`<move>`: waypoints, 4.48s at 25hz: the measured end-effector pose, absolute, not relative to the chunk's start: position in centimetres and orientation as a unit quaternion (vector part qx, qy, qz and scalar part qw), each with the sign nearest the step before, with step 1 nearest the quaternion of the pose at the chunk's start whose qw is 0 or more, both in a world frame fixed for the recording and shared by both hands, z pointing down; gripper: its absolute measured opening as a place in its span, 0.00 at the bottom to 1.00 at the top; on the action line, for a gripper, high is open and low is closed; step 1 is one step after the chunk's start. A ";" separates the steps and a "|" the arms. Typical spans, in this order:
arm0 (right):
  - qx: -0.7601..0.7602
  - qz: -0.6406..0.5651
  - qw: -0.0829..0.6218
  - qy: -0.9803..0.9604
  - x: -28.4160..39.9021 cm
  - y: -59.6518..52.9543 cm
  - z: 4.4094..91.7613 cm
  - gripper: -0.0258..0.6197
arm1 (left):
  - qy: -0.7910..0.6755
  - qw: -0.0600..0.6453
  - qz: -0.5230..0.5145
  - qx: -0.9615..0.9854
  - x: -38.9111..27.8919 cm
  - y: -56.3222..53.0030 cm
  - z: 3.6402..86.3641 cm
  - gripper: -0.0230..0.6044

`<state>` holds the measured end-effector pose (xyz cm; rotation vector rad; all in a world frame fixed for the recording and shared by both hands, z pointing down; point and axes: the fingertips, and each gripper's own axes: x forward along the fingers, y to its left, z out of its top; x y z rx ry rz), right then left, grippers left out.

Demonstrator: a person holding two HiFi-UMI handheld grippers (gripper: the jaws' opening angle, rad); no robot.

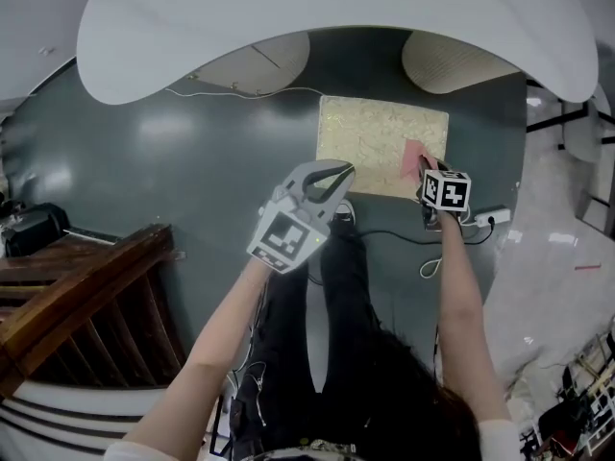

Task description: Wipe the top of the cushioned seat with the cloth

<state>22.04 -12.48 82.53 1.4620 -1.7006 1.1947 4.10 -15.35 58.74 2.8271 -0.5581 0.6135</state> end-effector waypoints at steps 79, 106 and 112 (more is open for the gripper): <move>0.583 0.476 0.326 -0.573 29.5 -2.0 83.1 0.06 | -0.147 0.114 0.246 0.951 4.4 -11.5 61.4 0.05; 0.577 0.395 0.117 -0.705 17.9 -7.4 56.7 0.06 | -0.221 0.109 0.218 0.944 3.1 -10.9 48.8 0.05; 0.563 0.370 0.109 -0.731 14.0 -6.8 51.6 0.06 | -0.235 0.111 0.196 0.946 0.6 -9.3 45.1 0.05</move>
